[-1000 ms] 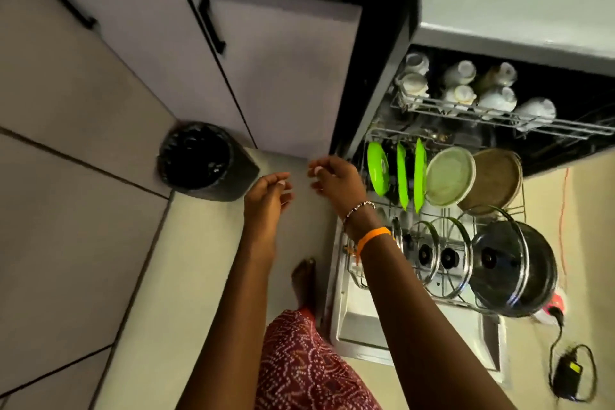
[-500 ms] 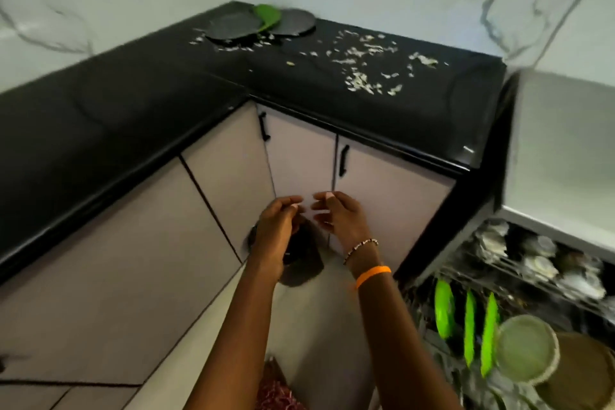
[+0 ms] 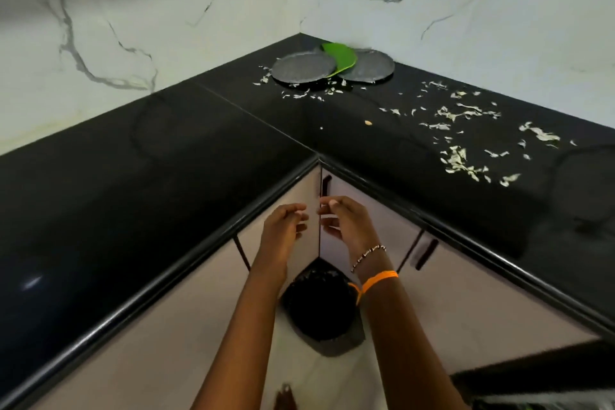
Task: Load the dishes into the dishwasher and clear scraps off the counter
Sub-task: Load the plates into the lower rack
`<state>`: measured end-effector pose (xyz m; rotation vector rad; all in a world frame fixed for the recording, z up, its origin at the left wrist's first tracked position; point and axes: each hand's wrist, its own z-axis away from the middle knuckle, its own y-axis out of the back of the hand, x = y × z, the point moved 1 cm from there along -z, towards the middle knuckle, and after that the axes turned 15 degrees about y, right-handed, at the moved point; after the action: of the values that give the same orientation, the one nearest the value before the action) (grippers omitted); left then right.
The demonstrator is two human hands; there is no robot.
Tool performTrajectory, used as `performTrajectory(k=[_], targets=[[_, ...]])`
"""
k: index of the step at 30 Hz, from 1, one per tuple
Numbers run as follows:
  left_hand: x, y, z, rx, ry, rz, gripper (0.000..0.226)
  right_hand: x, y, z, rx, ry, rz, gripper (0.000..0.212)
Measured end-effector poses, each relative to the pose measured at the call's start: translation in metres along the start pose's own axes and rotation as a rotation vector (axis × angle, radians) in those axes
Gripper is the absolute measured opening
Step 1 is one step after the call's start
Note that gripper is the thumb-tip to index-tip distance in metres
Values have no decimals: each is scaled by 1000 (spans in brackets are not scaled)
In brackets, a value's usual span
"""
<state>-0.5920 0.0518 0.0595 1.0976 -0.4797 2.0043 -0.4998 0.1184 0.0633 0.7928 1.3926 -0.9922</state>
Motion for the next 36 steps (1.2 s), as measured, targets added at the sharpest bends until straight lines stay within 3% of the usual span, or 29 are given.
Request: performTrajectory(k=[8,13,20,30,36], targets=[[65,-24,-87,-35,60,0,20,-6,4,-115,57,-18,-14,28],[118,-52,-143,65,130,85,23,-19,10,-195,1,-65,-43,31],[166,-78,-205,89,141,171,25,-33,22,-282,-92,-106,-50,26],[222,-79,-274,-29,208,385,23,-36,8,-358,-133,-189,-34,24],[249,-72,-315,-127,302,534,37,-31,-10,-398,-92,-206,-43,20]])
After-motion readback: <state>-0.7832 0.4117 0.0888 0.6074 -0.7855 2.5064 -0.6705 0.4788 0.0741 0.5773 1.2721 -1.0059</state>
